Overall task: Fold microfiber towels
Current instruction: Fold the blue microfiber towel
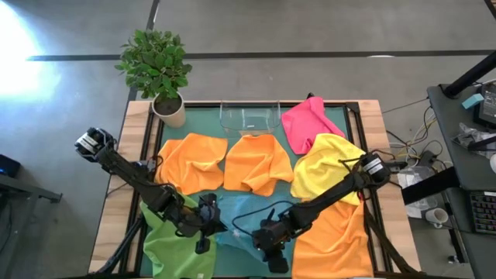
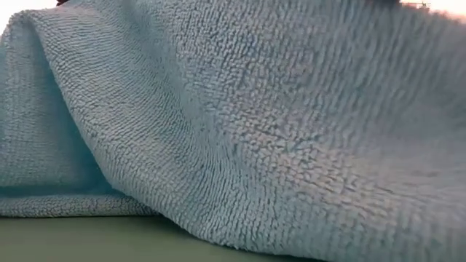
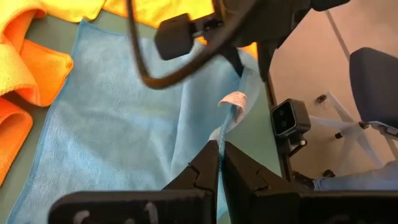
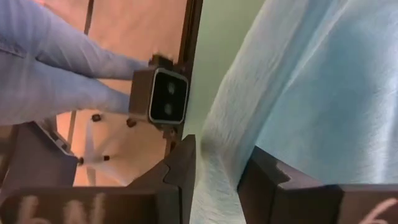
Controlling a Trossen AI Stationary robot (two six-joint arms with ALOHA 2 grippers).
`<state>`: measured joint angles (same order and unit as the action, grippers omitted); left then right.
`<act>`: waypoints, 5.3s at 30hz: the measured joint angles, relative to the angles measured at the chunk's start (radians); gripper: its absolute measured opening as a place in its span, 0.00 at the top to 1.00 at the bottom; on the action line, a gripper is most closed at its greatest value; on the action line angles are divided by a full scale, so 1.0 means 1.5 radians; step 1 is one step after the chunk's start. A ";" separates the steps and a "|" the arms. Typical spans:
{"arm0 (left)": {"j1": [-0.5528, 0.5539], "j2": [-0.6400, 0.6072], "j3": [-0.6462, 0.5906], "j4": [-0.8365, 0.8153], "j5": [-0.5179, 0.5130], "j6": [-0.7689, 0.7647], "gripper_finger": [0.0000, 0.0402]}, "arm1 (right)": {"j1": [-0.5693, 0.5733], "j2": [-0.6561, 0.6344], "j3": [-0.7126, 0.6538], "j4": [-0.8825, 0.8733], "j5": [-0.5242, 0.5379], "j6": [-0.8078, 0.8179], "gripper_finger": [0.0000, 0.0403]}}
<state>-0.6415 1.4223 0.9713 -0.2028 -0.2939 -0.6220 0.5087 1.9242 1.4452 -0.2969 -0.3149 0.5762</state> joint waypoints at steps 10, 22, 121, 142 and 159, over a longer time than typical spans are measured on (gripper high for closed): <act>0.000 0.000 0.000 -0.007 0.000 -0.001 1.00 | 0.046 0.012 0.000 -0.007 -0.003 0.066 0.78; 0.000 -0.001 0.000 -0.012 0.000 -0.001 1.00 | 0.090 0.011 0.000 -0.033 0.001 0.146 0.78; 0.100 -0.200 0.225 -0.150 -0.368 0.477 1.00 | 0.061 -0.436 0.088 -0.394 0.736 -0.151 0.98; 0.031 -0.200 0.237 -0.167 -0.346 0.401 1.00 | 0.121 -0.421 0.102 -0.392 0.747 -0.100 0.98; 0.110 -0.195 0.249 -0.166 -0.308 0.463 1.00 | 0.097 -0.427 0.103 -0.311 0.841 -0.274 0.98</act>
<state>-0.4757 1.1294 1.3449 -0.4523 -0.7566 0.0728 0.6542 1.2841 1.5993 -0.7627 0.9459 0.1646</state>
